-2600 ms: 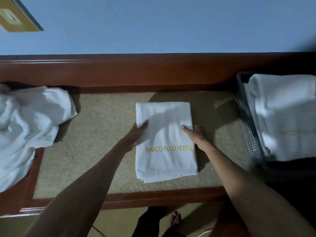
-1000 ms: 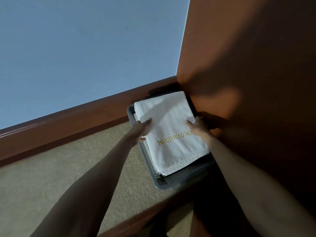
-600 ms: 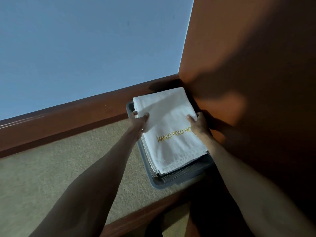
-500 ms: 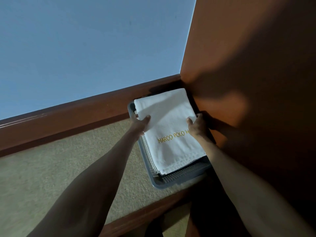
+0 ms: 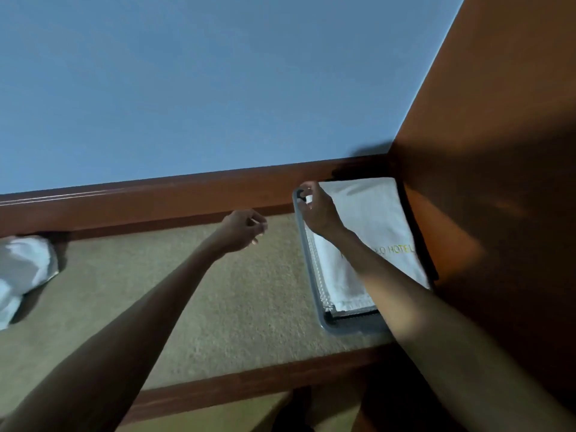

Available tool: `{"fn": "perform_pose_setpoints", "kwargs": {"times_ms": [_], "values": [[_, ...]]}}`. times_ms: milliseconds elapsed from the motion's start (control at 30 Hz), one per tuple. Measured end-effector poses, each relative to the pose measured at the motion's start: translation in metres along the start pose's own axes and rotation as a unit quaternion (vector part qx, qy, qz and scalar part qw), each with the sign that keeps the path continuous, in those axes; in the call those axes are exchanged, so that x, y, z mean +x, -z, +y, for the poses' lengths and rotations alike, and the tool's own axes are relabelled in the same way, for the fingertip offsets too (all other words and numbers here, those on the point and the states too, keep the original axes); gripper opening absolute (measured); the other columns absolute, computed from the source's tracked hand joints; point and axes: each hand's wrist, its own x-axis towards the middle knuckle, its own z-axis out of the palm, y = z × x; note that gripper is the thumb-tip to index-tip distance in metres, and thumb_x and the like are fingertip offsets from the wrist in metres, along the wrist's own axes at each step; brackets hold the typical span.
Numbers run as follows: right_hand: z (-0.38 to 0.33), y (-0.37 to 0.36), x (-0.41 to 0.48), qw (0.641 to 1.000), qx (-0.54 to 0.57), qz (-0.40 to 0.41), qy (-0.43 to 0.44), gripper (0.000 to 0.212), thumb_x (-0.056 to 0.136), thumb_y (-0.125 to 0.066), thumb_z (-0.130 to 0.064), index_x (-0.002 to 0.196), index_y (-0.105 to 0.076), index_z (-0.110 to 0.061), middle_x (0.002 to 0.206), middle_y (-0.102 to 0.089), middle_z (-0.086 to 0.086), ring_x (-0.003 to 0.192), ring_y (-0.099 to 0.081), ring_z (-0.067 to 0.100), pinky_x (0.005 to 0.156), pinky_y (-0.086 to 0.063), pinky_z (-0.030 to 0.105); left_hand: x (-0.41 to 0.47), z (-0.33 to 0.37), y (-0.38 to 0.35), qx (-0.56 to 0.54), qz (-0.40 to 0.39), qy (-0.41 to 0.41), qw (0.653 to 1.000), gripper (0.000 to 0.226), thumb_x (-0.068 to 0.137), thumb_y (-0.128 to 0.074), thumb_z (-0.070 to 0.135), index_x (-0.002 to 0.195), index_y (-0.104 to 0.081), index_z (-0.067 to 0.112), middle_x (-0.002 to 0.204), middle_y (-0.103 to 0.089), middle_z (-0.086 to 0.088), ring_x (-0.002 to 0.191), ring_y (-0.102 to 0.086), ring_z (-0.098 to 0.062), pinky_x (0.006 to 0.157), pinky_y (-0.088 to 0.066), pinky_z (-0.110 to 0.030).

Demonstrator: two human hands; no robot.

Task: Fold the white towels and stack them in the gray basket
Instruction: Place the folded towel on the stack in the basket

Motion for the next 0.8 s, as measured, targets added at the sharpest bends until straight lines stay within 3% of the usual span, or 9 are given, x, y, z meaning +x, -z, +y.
{"fn": "perform_pose_setpoints", "kwargs": {"times_ms": [233, 400, 567, 667, 800], "values": [[-0.130, -0.091, -0.007, 0.988, -0.044, -0.116, 0.089, 0.030, 0.099, -0.059, -0.020, 0.127, -0.057, -0.008, 0.122, -0.066, 0.008, 0.111, -0.062, 0.023, 0.082, -0.040, 0.025, -0.108, -0.075, 0.093, 0.035, 0.091, 0.006, 0.995, 0.009, 0.102, -0.062, 0.027, 0.108, -0.067, 0.022, 0.100, -0.071, 0.005, 0.083, -0.069, -0.010, 0.065, -0.052, -0.027], [-0.223, -0.183, -0.038, 0.973, -0.073, -0.185, 0.117, 0.031, 0.101, -0.061, -0.027, 0.127, -0.057, -0.010, 0.121, -0.070, 0.006, 0.105, -0.069, 0.023, 0.093, -0.054, 0.041, -0.191, -0.149, 0.158, 0.074, 0.157, 0.033, 0.984, 0.014, 0.101, -0.063, 0.028, 0.109, -0.069, 0.019, 0.101, -0.072, 0.003, 0.077, -0.064, -0.006, 0.061, -0.045, -0.021], [-0.297, -0.276, -0.090, 0.945, -0.105, -0.266, 0.157, 0.037, 0.100, -0.061, -0.035, 0.127, -0.057, -0.011, 0.125, -0.067, 0.007, 0.112, -0.065, 0.023, 0.094, -0.050, 0.036, -0.280, -0.222, 0.213, 0.101, 0.200, 0.082, 0.971, 0.018, 0.100, -0.062, 0.035, 0.111, -0.070, 0.024, 0.102, -0.074, 0.006, 0.082, -0.064, -0.007, 0.070, -0.048, -0.028], [-0.344, -0.327, -0.117, 0.927, -0.128, -0.314, 0.162, 0.027, 0.098, -0.063, -0.033, 0.119, -0.061, -0.016, 0.121, -0.067, 0.003, 0.108, -0.065, 0.020, 0.091, -0.052, 0.036, -0.331, -0.262, 0.245, 0.097, 0.237, 0.106, 0.961, 0.019, 0.099, -0.063, 0.033, 0.111, -0.071, 0.021, 0.101, -0.075, 0.002, 0.090, -0.066, -0.014, 0.078, -0.052, -0.033], [-0.399, -0.392, -0.147, 0.894, -0.164, -0.374, 0.186, 0.024, 0.096, -0.066, -0.030, 0.111, -0.066, -0.011, 0.113, -0.071, 0.007, 0.098, -0.069, 0.025, 0.087, -0.057, 0.040, -0.391, -0.313, 0.281, 0.091, 0.254, 0.142, 0.952, 0.016, 0.097, -0.064, 0.031, 0.109, -0.072, 0.023, 0.101, -0.075, 0.003, 0.094, -0.067, -0.016, 0.077, -0.050, -0.032]]}}
